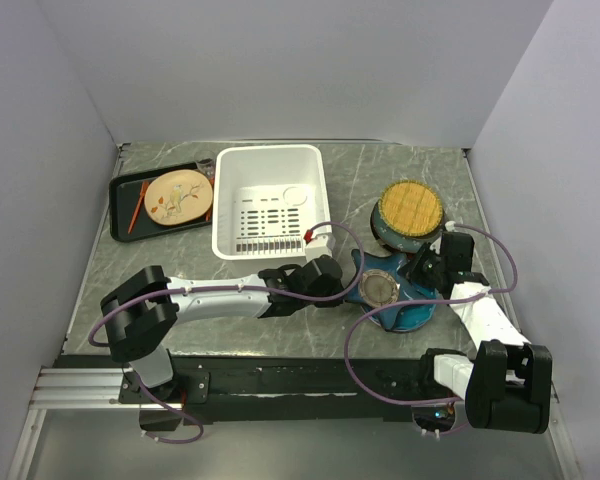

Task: Place the plates into the plastic bin on the countertop
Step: Pick up the plate from the corner of the board.

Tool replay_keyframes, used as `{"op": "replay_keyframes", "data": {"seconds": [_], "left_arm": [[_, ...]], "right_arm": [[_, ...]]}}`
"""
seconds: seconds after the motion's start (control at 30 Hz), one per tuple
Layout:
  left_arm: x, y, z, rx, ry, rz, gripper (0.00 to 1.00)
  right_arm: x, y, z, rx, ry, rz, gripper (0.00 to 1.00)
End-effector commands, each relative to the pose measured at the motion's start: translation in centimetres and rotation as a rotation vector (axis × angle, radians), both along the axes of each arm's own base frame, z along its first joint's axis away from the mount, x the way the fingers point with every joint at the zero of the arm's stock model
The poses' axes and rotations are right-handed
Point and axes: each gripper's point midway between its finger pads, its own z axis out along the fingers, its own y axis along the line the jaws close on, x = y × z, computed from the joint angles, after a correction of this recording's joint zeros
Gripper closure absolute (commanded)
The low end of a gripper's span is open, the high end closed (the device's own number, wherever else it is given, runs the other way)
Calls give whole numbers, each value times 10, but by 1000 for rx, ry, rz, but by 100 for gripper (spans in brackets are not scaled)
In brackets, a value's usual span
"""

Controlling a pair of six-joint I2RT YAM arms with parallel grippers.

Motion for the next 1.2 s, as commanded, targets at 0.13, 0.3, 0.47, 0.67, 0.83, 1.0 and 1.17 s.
{"op": "replay_keyframes", "data": {"seconds": [0.13,0.3,0.47,0.67,0.83,1.0,1.17], "left_arm": [[-14,-24,12,-82,6,-82,68],[-15,-24,2,-69,26,-83,53],[-19,-34,-7,-90,47,-104,52],[-20,-38,-12,-97,60,-109,67],[-17,-34,-14,-80,52,-94,96],[-18,-34,-18,-71,59,-93,99],[-19,-34,-17,-80,66,-94,73]], "right_arm": [[4,1,6,23,-12,-30,100],[4,1,7,22,-17,-29,100],[3,2,8,24,-26,-25,100],[3,3,10,29,-31,-20,100],[4,4,12,30,-44,-15,100],[3,4,16,29,-62,-11,100],[2,5,26,34,-98,-15,100]]}}
